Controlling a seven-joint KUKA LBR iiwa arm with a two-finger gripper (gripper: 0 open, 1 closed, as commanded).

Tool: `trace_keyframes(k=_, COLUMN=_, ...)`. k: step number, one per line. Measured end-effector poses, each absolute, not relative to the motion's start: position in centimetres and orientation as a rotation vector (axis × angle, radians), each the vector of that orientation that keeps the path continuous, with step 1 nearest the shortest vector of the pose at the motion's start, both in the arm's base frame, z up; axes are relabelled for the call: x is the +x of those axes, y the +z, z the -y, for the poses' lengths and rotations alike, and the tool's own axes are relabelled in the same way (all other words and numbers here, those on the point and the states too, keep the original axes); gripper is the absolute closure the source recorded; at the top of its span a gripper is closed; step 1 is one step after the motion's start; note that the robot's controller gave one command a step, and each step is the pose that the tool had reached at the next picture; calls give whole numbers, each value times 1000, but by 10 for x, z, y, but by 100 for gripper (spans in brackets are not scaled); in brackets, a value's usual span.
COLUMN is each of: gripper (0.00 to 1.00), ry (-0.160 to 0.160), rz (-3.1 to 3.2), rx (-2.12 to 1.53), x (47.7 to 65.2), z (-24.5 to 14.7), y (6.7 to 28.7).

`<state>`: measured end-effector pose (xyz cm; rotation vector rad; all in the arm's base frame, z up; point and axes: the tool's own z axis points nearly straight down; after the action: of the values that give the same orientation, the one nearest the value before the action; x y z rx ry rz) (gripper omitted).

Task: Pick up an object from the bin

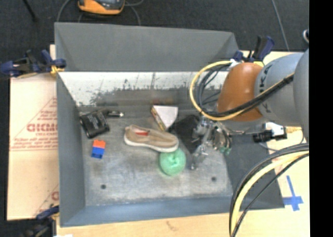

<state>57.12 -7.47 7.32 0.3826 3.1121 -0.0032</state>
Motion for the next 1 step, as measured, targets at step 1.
trace_keyframes(k=1, gripper=0, ry=-3, rz=-3112, rx=382, x=571, z=75, y=73)
